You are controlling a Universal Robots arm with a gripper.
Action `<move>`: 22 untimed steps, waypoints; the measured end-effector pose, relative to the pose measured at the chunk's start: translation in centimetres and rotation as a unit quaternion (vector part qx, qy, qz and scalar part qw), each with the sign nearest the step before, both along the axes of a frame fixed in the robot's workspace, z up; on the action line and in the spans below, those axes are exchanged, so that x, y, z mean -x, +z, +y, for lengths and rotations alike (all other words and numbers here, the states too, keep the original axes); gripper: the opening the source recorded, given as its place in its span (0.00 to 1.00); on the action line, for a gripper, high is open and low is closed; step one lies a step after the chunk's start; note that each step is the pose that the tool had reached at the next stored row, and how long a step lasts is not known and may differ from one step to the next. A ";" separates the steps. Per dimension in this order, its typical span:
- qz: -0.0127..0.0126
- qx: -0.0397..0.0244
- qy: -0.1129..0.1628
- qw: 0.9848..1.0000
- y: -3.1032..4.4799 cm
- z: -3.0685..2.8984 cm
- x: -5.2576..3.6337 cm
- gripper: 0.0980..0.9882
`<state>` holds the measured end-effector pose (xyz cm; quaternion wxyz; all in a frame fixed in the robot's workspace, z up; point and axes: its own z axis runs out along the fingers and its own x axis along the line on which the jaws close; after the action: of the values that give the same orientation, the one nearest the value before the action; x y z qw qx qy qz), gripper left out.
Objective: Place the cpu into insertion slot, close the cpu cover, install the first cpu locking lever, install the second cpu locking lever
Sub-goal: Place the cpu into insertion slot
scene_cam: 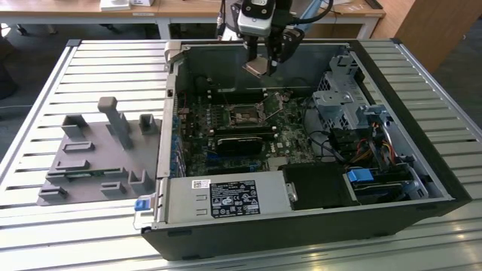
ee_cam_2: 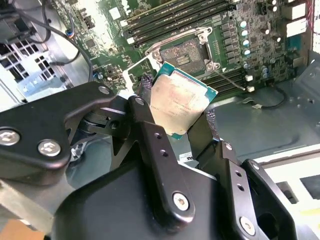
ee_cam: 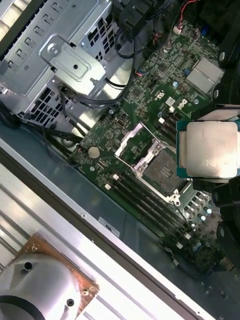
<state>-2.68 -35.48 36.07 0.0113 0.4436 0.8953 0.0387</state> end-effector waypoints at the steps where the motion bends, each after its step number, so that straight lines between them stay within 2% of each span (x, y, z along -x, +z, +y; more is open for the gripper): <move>1: 0.000 0.000 -0.005 1.000 -0.01 0.00 0.00 0.50; 7: 0.000 0.000 -0.040 0.999 -0.06 0.01 0.00 0.50; 12: 0.000 0.000 -0.073 0.997 -0.10 0.01 0.00 0.50; 17: 0.000 0.000 -0.106 0.994 -0.15 0.01 0.00 0.50; 22: 0.000 0.000 -0.142 0.990 -0.21 0.01 0.00 0.50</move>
<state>-2.68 -35.47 35.86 0.0169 0.5661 0.8234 0.0364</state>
